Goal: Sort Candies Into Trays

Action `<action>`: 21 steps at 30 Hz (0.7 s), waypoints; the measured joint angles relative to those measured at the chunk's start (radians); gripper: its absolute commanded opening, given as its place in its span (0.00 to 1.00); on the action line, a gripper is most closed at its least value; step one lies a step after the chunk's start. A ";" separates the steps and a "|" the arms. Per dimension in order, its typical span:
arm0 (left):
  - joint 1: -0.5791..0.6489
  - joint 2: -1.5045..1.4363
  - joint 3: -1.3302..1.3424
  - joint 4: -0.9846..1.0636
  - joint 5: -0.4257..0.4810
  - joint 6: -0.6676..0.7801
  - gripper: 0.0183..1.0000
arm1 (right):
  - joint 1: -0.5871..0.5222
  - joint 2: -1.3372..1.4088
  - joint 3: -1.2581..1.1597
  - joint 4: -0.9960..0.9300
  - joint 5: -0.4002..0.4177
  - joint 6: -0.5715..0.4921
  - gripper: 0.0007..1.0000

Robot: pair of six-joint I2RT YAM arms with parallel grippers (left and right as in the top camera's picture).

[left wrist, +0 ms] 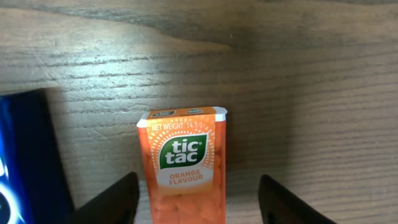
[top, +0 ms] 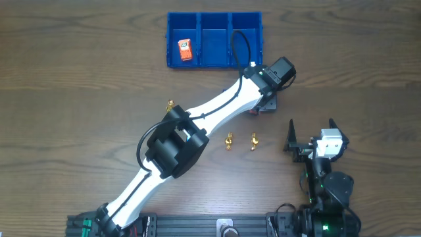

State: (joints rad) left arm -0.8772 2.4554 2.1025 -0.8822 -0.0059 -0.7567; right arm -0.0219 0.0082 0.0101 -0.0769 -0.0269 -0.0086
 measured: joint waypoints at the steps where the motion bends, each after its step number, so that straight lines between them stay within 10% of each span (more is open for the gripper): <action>1: 0.000 0.000 0.000 0.000 0.001 -0.001 0.57 | 0.000 0.000 0.000 0.000 0.000 0.000 1.00; 9: 0.008 0.013 0.000 -0.001 0.004 -0.008 0.58 | 0.000 0.000 0.000 0.000 0.000 0.000 1.00; 21: 0.011 0.021 0.003 -0.002 0.000 -0.033 0.30 | 0.000 0.000 0.000 0.000 0.000 0.000 1.00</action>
State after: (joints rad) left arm -0.8665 2.4763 2.1056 -0.8837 -0.0055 -0.7895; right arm -0.0219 0.0082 0.0101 -0.0765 -0.0269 -0.0086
